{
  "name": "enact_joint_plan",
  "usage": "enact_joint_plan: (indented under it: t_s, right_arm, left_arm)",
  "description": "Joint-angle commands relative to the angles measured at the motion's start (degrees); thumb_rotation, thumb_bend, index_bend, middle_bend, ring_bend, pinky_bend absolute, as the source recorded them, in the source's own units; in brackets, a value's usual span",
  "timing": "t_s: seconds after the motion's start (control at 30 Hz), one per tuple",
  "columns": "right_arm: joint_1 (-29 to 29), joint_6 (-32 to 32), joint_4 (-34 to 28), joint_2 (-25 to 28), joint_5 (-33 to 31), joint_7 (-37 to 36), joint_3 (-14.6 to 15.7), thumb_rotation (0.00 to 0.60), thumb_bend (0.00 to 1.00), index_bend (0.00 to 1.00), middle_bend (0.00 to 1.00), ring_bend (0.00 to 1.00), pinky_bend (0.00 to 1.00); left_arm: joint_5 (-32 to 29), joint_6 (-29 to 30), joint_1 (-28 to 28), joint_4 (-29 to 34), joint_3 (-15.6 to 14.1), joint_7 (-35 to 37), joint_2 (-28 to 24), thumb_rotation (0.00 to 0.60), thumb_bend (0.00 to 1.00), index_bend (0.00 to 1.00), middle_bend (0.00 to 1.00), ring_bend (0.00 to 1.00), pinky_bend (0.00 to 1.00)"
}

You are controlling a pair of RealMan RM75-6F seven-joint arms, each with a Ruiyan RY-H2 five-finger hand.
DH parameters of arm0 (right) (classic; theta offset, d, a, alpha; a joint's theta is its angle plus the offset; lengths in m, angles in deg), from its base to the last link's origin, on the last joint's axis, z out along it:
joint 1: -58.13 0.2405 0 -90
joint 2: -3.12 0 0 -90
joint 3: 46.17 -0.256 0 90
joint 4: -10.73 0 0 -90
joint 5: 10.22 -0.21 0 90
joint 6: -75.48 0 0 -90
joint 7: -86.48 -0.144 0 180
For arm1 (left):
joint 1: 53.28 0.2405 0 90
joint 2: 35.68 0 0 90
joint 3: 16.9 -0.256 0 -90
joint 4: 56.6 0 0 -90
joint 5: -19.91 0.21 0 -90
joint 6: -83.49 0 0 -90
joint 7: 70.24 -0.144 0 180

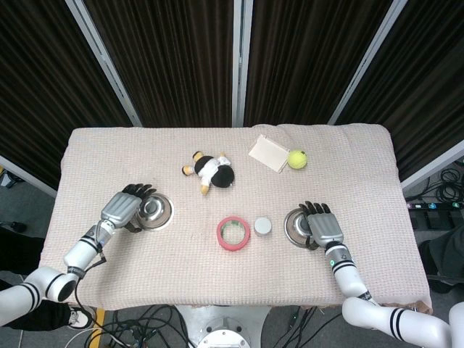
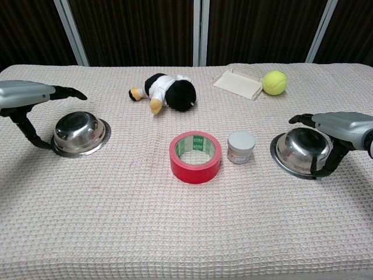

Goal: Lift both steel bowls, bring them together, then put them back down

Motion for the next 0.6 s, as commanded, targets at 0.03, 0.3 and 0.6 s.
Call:
enact_joint_plan:
  t_s: [0.03, 0.3, 0.6]
  right_arm:
    - [0.3, -0.1, 0.4, -0.2, -0.4, -0.1, 0.2, 0.600, 0.03, 0.00, 0.00, 0.00, 0.00]
    - [1.7, -1.2, 1.0, -0.2, -1.8, -0.6, 0.7, 0.600, 0.05, 0.00, 0.00, 0.00, 0.00]
    - [3.3, -3.2, 2.1, -0.6, -1.1, -2.5, 1.4, 0.600, 0.09, 0.00, 0.02, 0.00, 0.03]
  left_arm:
    - [0.9, -0.8, -1.1, -0.3, -0.4, 1.5, 0.4, 0.600, 0.03, 0.09, 0.01, 0.00, 0.10]
    - [1.9, -3.0, -3.7, -3.2, -1.2, 4.4, 2.5, 0.600, 0.05, 0.12, 0.02, 0.00, 0.11]
    - [2.0, -4.4, -4.8, -5.6, -2.3, 8.1, 3.5, 0.600, 0.12, 0.18, 0.12, 0.07, 0.27]
